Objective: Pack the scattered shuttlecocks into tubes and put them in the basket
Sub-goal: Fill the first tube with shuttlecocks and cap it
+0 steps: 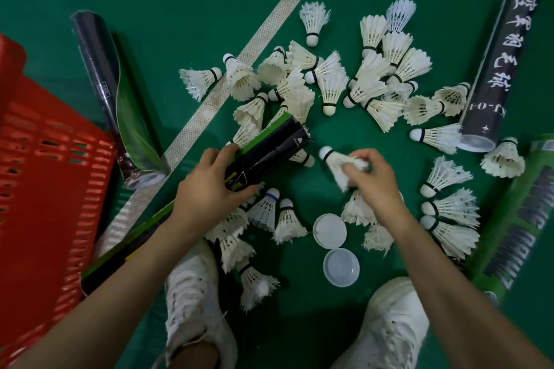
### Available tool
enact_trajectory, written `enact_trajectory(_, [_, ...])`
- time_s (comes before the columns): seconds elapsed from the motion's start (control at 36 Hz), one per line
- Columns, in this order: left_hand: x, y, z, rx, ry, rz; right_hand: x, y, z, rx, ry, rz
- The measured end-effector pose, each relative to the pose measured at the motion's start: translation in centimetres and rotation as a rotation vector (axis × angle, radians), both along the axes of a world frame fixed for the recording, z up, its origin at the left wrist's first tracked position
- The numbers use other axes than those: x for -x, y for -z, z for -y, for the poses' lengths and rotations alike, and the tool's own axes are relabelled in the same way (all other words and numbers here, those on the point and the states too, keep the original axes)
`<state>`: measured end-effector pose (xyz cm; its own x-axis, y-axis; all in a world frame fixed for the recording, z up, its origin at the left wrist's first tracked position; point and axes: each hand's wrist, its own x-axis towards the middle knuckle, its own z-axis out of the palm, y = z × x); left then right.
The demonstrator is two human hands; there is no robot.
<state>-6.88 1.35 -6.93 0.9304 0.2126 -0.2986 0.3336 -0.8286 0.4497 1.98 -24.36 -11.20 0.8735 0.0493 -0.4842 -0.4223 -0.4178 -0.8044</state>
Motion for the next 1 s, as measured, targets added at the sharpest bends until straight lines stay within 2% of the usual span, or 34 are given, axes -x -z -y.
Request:
enact_trajectory(0.06, [0.2, 0.0, 0.6, 0.007, 0.016, -0.009, -0.7, -1.1, 0.5, -0.165, 0.162, -0.018])
enact_trajectory(0.11, [0.3, -0.1, 1.2, 0.01, 0.038, -0.019, -1.5, -2.1, 0.6, -0.239, 0.22, 0.011])
enact_trajectory(0.42, [0.6, -0.8, 3.1, 0.065, 0.217, 0.022, -2.9, -4.2, -0.2, -0.176, -0.238, -0.022])
enact_trajectory(0.61, [0.4, -1.2, 3.5, 0.109, 0.217, 0.08, -2.5, -5.1, -0.5, -0.26, -0.197, -0.06])
enact_trajectory(0.72, [-0.1, -1.1, 3.8, 0.086, 0.245, 0.073, -1.7, -5.2, -2.7, -0.202, -0.313, -0.076])
enact_trajectory(0.83, [0.2, -0.6, 3.1, 0.063, 0.204, 0.038, -1.8, -4.0, -4.0, -0.241, -0.28, -0.114])
enact_trajectory(0.92, [0.3, -0.7, 2.6, 0.044, 0.137, 0.021, -2.4, -2.7, -4.7, -0.253, -0.099, -0.106])
enact_trajectory(0.94, [0.2, -0.7, 2.3, 0.051, 0.092, 0.025, -2.6, -2.0, -4.8, -0.236, -0.057, -0.096])
enact_trajectory(1.0, [0.1, -0.9, 1.4, 0.07, -0.005, 0.043, -2.7, -0.8, -5.0, -0.122, -0.127, -0.039])
